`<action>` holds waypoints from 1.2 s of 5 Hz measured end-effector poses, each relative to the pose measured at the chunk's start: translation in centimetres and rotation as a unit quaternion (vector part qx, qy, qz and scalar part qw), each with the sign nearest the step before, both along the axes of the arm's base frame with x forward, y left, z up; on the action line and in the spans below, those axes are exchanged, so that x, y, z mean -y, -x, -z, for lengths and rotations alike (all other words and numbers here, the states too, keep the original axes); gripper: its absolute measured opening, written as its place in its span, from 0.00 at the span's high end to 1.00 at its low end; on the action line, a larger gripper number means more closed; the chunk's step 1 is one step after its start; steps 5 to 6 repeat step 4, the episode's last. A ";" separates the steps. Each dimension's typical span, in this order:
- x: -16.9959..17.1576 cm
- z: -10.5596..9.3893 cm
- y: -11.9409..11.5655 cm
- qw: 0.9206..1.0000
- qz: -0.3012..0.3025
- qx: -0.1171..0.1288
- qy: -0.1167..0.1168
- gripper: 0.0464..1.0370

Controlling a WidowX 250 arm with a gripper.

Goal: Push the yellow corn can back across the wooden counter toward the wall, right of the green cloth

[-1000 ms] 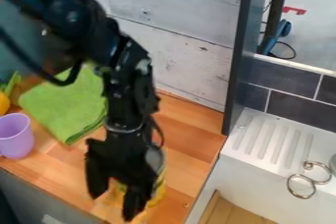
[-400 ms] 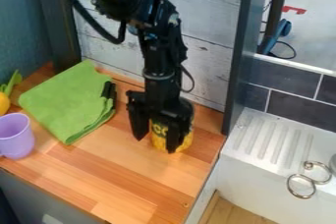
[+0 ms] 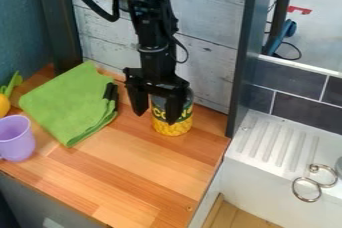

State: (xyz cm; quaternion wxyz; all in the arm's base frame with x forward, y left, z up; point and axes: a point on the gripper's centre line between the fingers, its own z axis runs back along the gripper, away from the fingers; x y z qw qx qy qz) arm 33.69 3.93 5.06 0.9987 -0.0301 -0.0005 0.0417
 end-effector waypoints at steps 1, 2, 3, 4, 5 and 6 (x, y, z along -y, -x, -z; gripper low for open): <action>0.1 -0.3 0.7 1.000 0.016 -0.006 0.005 0.04; 0.3 -2.7 4.1 0.998 0.047 -0.035 0.001 0.04; -0.5 -4.9 9.1 0.997 0.054 -0.050 -0.031 0.04; -2.3 -6.9 13.1 0.998 0.043 -0.034 -0.033 0.04; -2.3 -6.9 13.1 0.998 0.043 -0.034 -0.033 0.04; -2.3 -6.9 13.1 0.998 0.043 -0.034 -0.033 0.04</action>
